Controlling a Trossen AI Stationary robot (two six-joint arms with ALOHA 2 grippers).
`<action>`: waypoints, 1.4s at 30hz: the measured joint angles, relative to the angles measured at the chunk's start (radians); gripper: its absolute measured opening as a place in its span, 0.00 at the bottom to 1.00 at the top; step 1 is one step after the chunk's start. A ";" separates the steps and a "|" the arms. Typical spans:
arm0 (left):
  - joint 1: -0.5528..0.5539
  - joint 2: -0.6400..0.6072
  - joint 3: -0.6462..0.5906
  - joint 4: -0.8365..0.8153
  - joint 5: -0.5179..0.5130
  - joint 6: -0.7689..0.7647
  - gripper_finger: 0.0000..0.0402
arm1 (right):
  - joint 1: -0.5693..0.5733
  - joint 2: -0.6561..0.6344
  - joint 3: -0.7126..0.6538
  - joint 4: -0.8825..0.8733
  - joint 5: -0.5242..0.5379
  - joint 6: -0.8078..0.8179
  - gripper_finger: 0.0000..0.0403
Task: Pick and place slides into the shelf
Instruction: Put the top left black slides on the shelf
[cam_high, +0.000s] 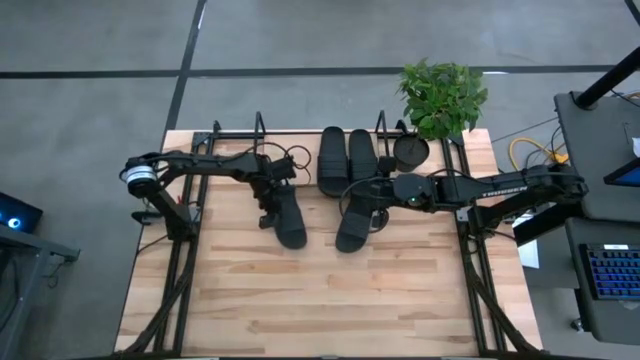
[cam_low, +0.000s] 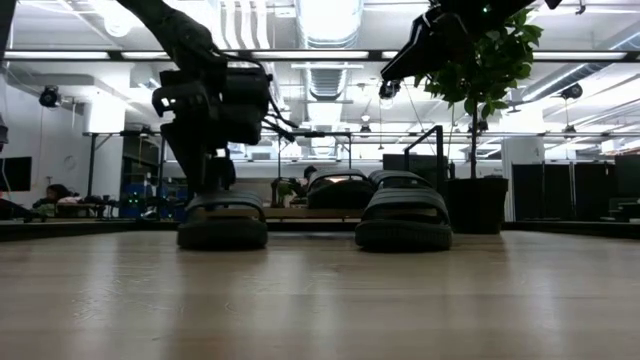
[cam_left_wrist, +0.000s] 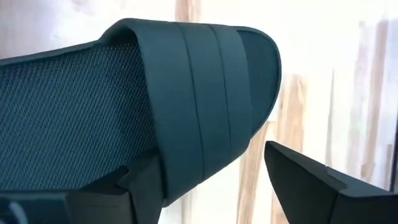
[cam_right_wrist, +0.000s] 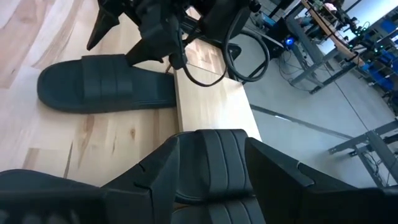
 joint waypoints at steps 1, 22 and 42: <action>0.001 -0.001 0.000 -0.007 0.002 0.001 0.58 | 0.000 0.000 0.000 0.000 0.000 0.000 0.43; 0.001 -0.046 0.023 -0.060 0.012 0.007 0.03 | 0.000 0.000 0.000 0.002 0.000 0.019 0.43; 0.006 -0.027 0.022 -0.063 0.034 -0.028 0.62 | 0.000 0.000 0.000 0.003 0.000 0.002 0.43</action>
